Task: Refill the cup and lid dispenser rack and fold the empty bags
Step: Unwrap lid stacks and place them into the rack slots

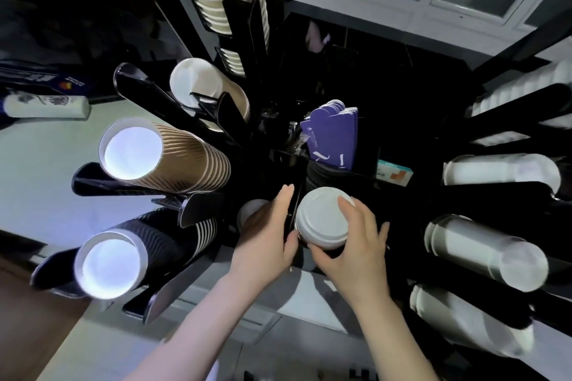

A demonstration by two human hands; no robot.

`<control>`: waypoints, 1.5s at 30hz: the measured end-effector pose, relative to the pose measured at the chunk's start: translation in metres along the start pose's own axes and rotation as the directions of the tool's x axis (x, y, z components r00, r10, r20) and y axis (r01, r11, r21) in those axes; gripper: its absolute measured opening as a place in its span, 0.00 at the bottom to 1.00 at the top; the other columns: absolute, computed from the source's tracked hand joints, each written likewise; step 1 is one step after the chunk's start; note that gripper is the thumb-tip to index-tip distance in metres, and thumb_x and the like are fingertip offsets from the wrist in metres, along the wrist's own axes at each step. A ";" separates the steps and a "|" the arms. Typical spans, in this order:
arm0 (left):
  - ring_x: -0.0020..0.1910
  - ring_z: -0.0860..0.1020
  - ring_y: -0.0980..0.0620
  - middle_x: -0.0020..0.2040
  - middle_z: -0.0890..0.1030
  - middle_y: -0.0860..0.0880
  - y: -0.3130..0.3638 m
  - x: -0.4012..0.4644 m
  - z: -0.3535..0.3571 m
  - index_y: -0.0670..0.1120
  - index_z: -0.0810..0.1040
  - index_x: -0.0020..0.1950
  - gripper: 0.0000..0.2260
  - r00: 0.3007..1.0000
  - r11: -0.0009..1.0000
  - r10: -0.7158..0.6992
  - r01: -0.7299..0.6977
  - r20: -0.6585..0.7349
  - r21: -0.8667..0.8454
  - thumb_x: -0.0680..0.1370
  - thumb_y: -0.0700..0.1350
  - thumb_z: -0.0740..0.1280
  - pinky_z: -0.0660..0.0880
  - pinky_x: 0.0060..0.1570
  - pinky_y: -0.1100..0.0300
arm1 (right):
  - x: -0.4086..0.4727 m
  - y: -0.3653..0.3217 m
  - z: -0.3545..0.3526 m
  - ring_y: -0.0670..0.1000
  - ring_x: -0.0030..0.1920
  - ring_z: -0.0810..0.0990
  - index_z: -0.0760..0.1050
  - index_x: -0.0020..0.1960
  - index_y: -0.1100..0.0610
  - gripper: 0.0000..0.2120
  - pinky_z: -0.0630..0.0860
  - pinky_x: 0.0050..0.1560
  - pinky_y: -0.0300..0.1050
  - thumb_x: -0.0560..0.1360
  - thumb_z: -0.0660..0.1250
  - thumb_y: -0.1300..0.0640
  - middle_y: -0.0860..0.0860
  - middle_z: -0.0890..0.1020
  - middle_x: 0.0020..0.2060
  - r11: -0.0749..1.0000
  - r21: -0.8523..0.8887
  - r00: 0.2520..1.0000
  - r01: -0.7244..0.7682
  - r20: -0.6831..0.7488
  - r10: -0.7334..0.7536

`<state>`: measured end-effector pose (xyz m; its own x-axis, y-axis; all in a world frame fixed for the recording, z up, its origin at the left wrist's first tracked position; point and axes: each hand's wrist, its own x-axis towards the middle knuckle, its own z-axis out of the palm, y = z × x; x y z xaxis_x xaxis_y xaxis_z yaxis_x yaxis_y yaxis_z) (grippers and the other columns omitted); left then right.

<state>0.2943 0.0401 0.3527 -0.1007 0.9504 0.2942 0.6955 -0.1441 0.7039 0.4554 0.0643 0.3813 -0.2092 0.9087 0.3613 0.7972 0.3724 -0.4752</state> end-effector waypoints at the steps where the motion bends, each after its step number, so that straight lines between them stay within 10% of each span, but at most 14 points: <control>1: 0.70 0.65 0.54 0.74 0.62 0.55 0.000 0.001 -0.001 0.48 0.54 0.78 0.34 1.000 1.000 0.019 -0.019 0.015 -0.017 0.75 0.41 0.67 0.57 0.65 0.72 | -0.001 0.002 0.002 0.55 0.72 0.62 0.65 0.72 0.55 0.41 0.47 0.71 0.72 0.63 0.78 0.49 0.53 0.67 0.70 0.999 -0.036 1.000 -0.018 0.017 0.019; 7: 0.75 0.57 0.57 0.77 0.58 0.53 0.000 -0.004 0.000 0.50 0.55 0.78 0.32 0.995 0.996 0.038 -0.030 0.093 -0.086 0.76 0.41 0.65 0.57 0.73 0.61 | 0.002 0.007 -0.001 0.53 0.75 0.53 0.58 0.76 0.55 0.38 0.44 0.73 0.62 0.73 0.52 0.34 0.50 0.57 0.76 0.996 -0.064 0.992 0.058 0.112 -0.051; 15: 0.68 0.66 0.63 0.72 0.65 0.62 -0.001 -0.009 -0.002 0.61 0.55 0.75 0.32 0.994 0.997 -0.032 0.039 0.101 -0.068 0.76 0.46 0.65 0.63 0.57 0.72 | 0.002 0.001 0.005 0.58 0.70 0.66 0.80 0.61 0.52 0.15 0.58 0.67 0.70 0.74 0.71 0.56 0.53 0.69 0.71 0.992 0.124 1.000 0.022 -0.022 -0.020; 20: 0.68 0.68 0.58 0.73 0.67 0.57 0.000 -0.017 -0.007 0.57 0.56 0.77 0.32 0.996 0.999 -0.043 0.041 0.075 0.023 0.76 0.45 0.67 0.64 0.55 0.70 | -0.002 0.011 0.009 0.52 0.76 0.53 0.73 0.68 0.46 0.21 0.43 0.73 0.63 0.75 0.69 0.52 0.47 0.58 0.76 0.996 0.089 0.997 0.018 0.072 -0.024; 27: 0.73 0.63 0.50 0.78 0.55 0.54 0.016 -0.029 -0.025 0.54 0.54 0.78 0.33 0.993 0.984 0.024 -0.043 0.112 0.174 0.77 0.46 0.66 0.68 0.67 0.51 | -0.005 0.009 0.001 0.53 0.77 0.45 0.61 0.75 0.42 0.34 0.46 0.74 0.59 0.72 0.72 0.50 0.41 0.42 0.75 0.993 0.090 0.990 0.081 0.109 -0.091; 34: 0.78 0.50 0.48 0.79 0.50 0.50 0.033 -0.043 -0.041 0.51 0.50 0.79 0.33 0.965 0.900 0.140 -0.217 0.220 0.378 0.78 0.49 0.63 0.59 0.72 0.49 | -0.038 -0.001 -0.020 0.41 0.74 0.40 0.56 0.77 0.45 0.33 0.41 0.75 0.53 0.76 0.66 0.48 0.38 0.46 0.74 0.996 0.081 0.995 0.032 0.088 -0.039; 45: 0.76 0.56 0.46 0.77 0.58 0.49 0.033 -0.164 -0.050 0.50 0.58 0.77 0.29 0.883 0.857 0.228 -0.382 0.411 0.345 0.77 0.48 0.64 0.52 0.74 0.47 | -0.178 -0.025 -0.042 0.47 0.72 0.61 0.70 0.70 0.49 0.22 0.55 0.71 0.38 0.77 0.67 0.53 0.45 0.69 0.70 0.975 0.139 0.981 -0.172 0.109 0.158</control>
<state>0.2979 -0.1340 0.3598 0.3620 0.9194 0.1539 0.8804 -0.3914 0.2678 0.4964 -0.1143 0.3623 -0.1410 0.9711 0.1923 0.7348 0.2329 -0.6370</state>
